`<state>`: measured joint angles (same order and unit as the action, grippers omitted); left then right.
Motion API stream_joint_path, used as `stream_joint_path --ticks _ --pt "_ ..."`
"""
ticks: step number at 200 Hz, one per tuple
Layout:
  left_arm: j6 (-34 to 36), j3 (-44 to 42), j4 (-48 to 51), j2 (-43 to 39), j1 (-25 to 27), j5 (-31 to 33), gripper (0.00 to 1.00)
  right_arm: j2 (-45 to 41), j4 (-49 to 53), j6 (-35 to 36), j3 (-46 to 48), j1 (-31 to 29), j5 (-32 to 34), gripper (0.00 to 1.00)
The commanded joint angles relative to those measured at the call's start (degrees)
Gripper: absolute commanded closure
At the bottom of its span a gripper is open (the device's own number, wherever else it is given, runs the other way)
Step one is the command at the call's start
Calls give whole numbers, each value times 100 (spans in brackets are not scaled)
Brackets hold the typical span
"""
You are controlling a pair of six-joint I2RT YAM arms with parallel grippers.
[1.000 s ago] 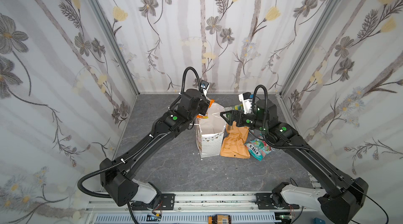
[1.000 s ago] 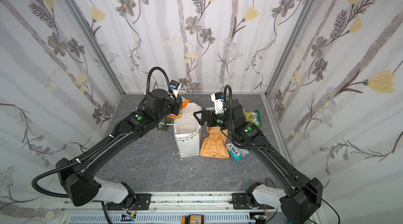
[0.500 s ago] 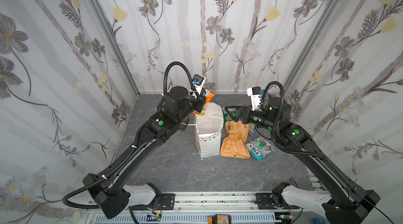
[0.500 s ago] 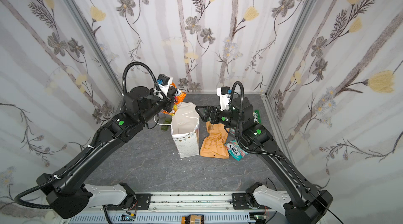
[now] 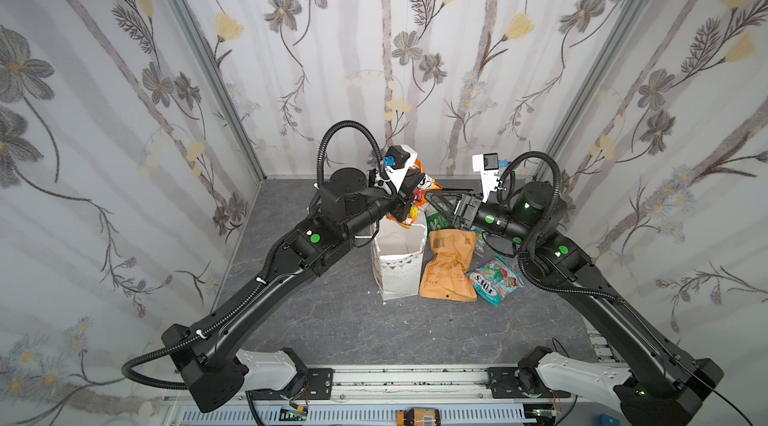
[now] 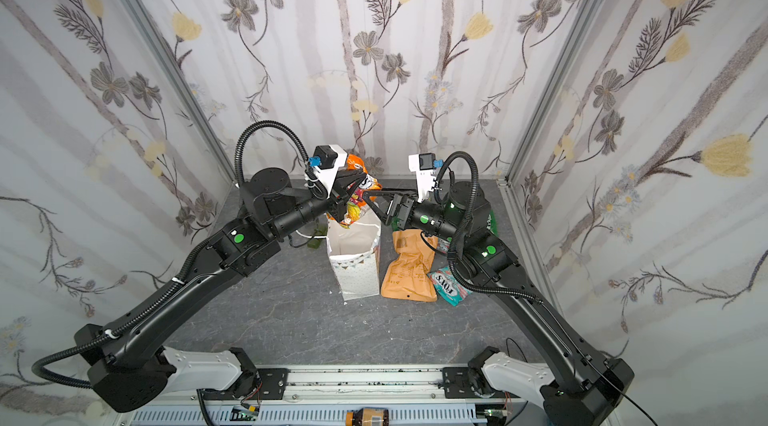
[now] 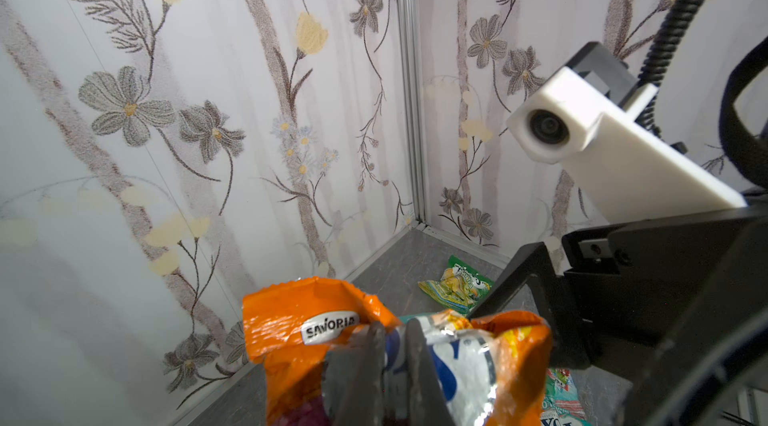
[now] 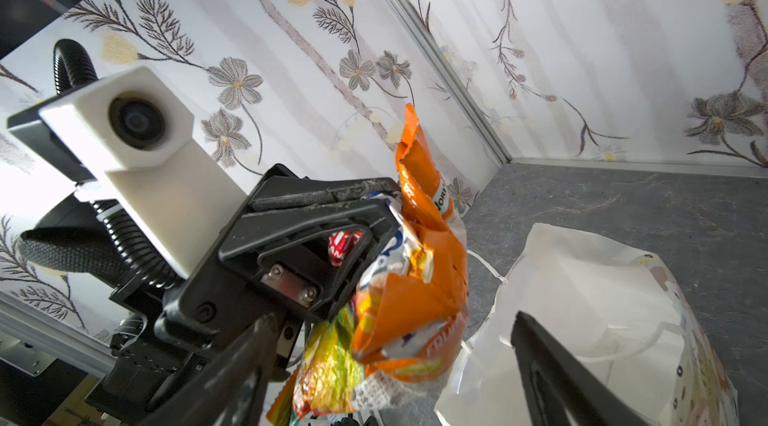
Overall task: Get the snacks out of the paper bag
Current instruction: 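Grasp the orange pack with the right gripper and open the left gripper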
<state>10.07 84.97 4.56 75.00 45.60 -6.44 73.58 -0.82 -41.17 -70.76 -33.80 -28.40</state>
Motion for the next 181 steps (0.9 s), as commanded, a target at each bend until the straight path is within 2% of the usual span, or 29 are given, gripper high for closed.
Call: stream_joint_path --ticks 1,29,59,81,109,131,159,181 --pt "-43 115 -325 32 44 -146 100 84 -503 -139 -34 -16 -135 21" --pt "-92 98 -350 45 148 -165 100 152 -620 -174 -30 -16 -113 33" --pt "-95 45 -358 41 206 -58 100 174 -674 -190 -25 -15 -88 61" --pt "-62 37 -333 42 218 9 100 157 -680 -194 -16 -8 -17 72" --pt "-30 37 -301 -23 233 139 86 113 -727 -200 -23 0 6 83" --pt "-5 63 -203 -127 237 277 69 79 -753 -199 -41 20 36 90" --pt "22 95 2 -252 242 301 50 35 -761 -199 -57 99 80 93" --pt "-37 75 123 -469 232 263 40 -23 -753 -190 -55 245 98 94"
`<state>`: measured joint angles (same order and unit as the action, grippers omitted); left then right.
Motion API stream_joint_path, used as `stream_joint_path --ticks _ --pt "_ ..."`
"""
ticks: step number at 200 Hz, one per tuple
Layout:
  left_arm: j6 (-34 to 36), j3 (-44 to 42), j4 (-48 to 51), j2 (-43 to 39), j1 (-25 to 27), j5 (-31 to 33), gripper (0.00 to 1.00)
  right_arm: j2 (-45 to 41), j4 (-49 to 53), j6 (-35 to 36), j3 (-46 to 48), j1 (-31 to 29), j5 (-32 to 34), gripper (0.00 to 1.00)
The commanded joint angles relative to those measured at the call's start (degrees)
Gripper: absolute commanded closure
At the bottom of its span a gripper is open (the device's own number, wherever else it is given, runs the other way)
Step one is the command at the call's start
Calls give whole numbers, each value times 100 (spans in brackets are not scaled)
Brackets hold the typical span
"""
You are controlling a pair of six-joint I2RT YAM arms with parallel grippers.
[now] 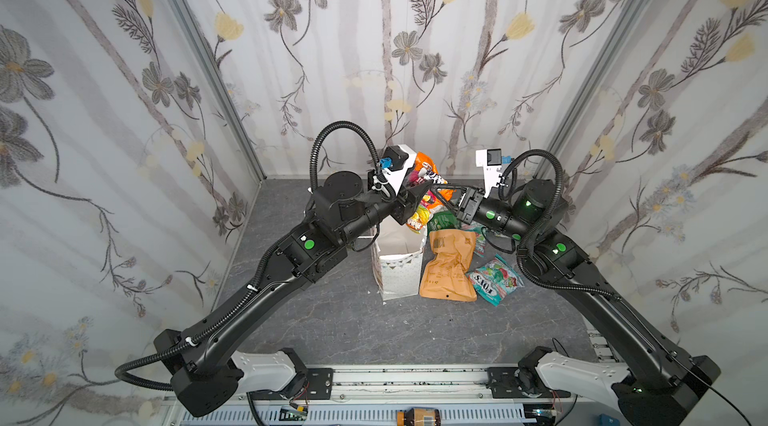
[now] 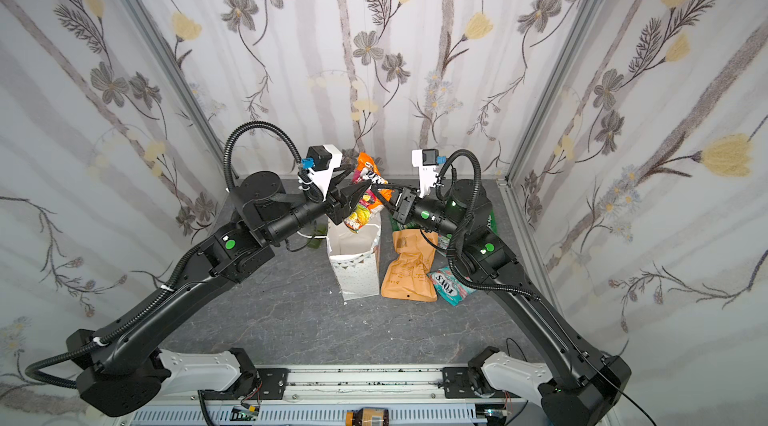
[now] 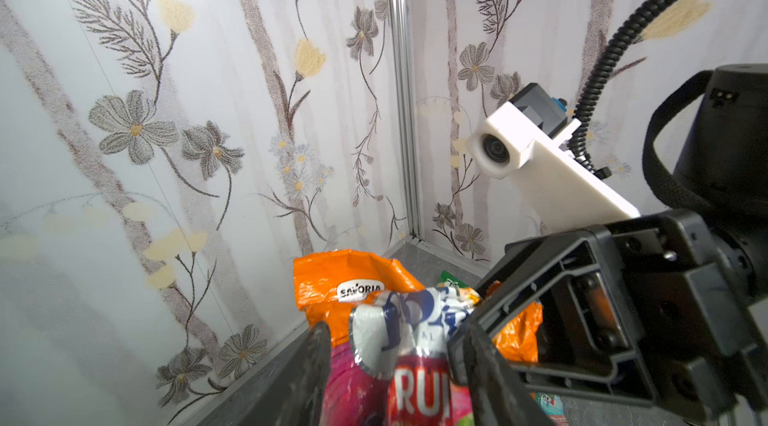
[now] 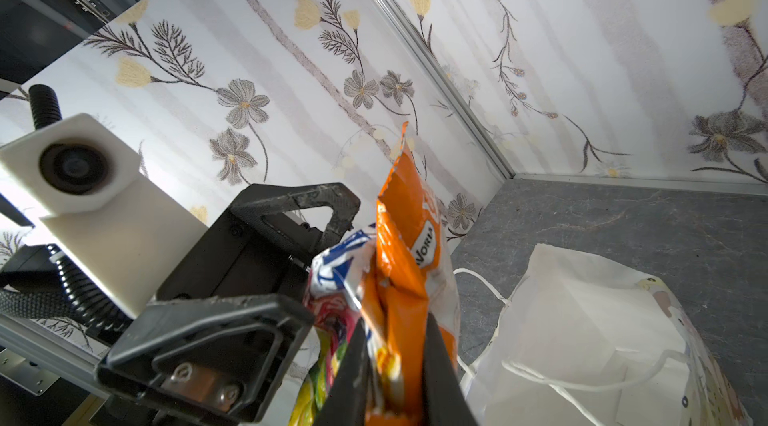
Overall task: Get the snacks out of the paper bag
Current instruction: 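Grasp the orange pack with the right gripper and open the left gripper, then carry the orange pack beside the green packs and lower it with the right gripper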
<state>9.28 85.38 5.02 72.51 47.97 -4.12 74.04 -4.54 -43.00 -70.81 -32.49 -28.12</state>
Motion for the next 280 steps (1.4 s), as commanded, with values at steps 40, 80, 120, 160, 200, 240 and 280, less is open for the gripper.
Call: stream_joint_path --ticks 40,80,120,160,200,240,280 --pt "-98 38 649 -570 12 -208 30 -214 -340 11 8 665 -38 95" --pt "-262 -160 1364 -960 56 -399 20 -456 -346 -19 388 1650 -274 95" --pt "-270 -306 2093 -1174 142 -668 10 -677 -445 -85 1011 2795 -536 96" --pt "-301 -668 2478 -1407 205 -1119 2 -807 -622 -165 1785 3917 -823 96" --pt "-619 -1216 2484 -1676 206 -1426 1 -850 -890 -270 2515 4604 -967 95" --pt "-956 -1824 2229 -2004 212 -1526 1 -653 -1106 -244 3222 5104 -962 96" --pt "-1008 -2052 2290 -2227 212 -1507 0 -144 -1575 -244 3813 5395 -954 96"
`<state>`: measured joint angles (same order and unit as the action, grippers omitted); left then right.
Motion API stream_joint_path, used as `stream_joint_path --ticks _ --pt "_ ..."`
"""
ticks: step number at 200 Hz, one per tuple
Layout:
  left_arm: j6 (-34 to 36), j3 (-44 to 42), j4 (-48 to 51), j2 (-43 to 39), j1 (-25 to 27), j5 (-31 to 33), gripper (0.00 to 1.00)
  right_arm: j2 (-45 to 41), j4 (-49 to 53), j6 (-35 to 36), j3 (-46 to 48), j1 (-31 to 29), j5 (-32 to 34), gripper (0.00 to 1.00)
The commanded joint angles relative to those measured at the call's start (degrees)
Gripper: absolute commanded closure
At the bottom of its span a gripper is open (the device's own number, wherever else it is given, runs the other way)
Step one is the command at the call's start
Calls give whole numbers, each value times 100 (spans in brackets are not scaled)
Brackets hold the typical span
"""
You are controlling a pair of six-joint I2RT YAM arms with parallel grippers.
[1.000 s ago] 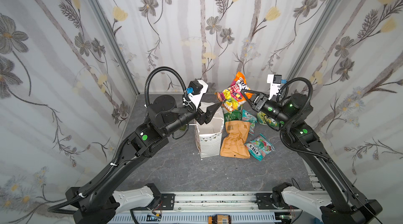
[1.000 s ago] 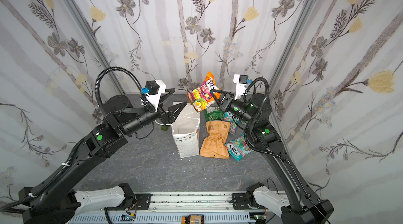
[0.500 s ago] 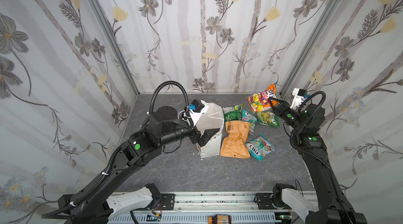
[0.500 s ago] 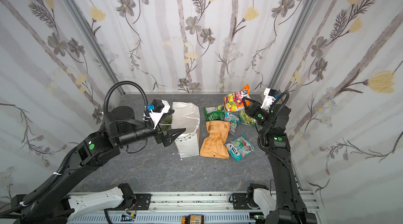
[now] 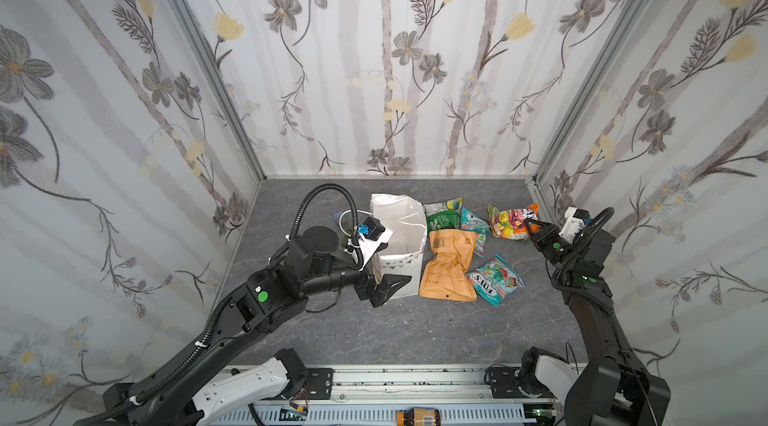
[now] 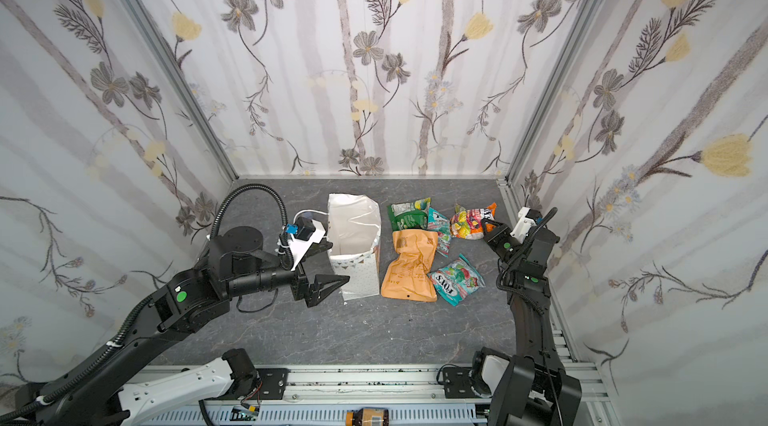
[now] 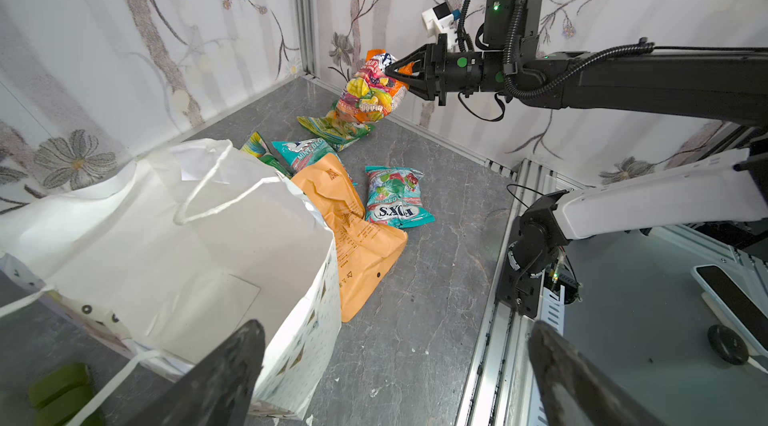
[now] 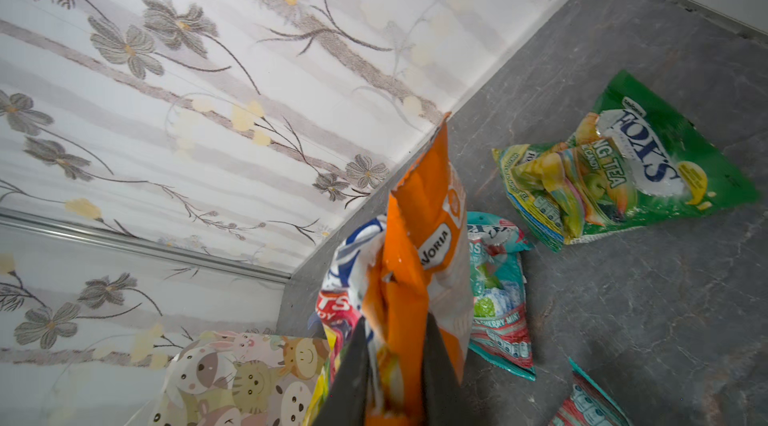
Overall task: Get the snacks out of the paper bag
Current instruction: 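Carry the orange pack beside the green packs and lower it with the right gripper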
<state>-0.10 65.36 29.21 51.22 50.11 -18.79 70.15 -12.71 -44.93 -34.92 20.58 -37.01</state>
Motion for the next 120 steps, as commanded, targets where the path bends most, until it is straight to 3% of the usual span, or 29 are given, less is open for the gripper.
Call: stream_joint_path --ticks 1,74,120 --pt "-61 -46 -119 -105 -6 -34 0 267 -771 -51 236 92 -67 96" --pt "64 2 242 -252 -2 250 0 1791 -1348 101 344 96 -232 90" --pt "41 -44 185 -394 -1 436 0 2389 -1348 230 358 8 -287 74"
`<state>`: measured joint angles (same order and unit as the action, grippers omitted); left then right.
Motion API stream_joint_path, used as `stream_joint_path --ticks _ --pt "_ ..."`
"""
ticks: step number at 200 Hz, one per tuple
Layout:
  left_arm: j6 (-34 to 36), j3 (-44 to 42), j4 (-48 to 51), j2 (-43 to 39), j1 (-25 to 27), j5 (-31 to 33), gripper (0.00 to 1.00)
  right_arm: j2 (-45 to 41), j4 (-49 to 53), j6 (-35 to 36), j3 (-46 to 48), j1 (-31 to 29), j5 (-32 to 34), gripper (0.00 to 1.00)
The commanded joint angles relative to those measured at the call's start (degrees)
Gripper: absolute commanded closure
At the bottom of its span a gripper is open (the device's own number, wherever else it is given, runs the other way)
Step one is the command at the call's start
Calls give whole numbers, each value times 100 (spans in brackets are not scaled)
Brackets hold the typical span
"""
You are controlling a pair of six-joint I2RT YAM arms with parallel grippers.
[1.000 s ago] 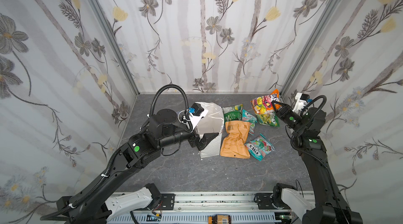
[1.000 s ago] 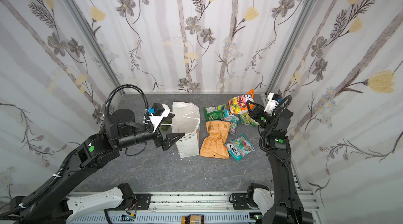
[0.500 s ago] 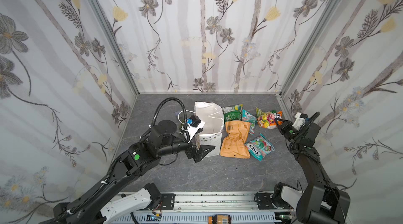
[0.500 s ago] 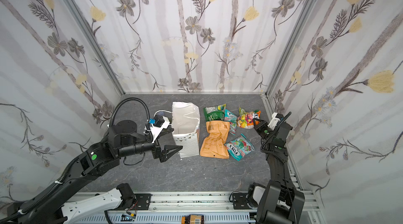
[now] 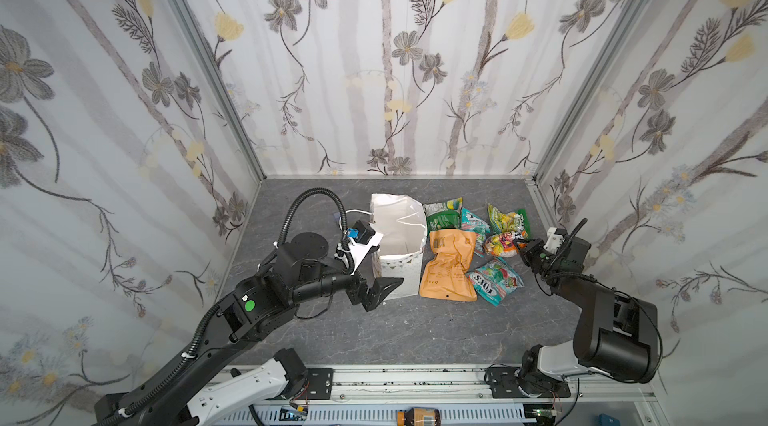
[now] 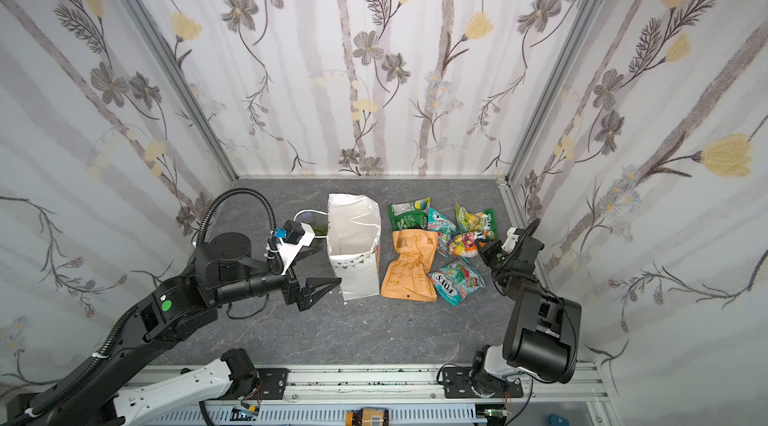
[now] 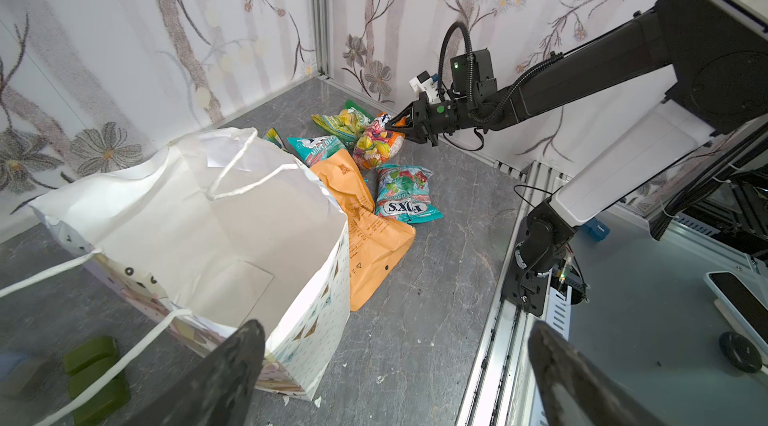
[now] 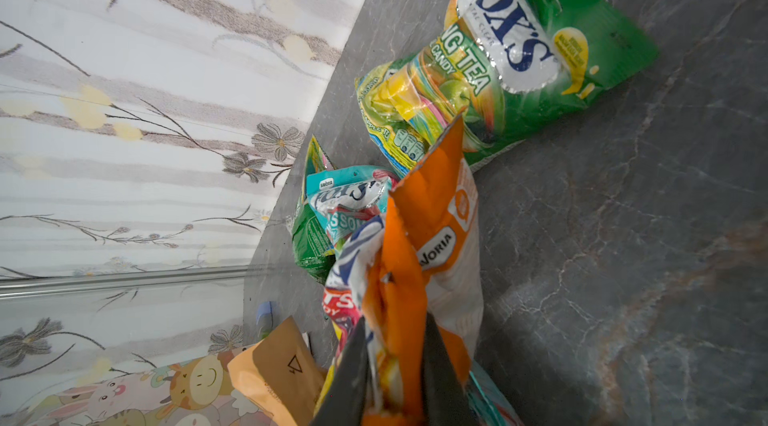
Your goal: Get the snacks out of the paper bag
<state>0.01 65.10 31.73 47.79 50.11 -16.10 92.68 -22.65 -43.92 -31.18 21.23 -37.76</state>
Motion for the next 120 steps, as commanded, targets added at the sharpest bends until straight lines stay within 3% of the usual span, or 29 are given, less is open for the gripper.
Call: stream_joint_path --ticks 1,40,69,120 --pt "28 -16 -68 -51 -1 172 0 136 -354 134 -13 -58 -214 74" --pt "46 3 -96 -78 -6 372 0 -83 333 569 95 -150 247 48" --pt "58 -7 -137 -134 -8 516 0 -720 966 1001 218 -150 894 27" --pt "72 -80 -170 -406 -2 1109 0 -1593 1559 1319 432 -150 1381 0"
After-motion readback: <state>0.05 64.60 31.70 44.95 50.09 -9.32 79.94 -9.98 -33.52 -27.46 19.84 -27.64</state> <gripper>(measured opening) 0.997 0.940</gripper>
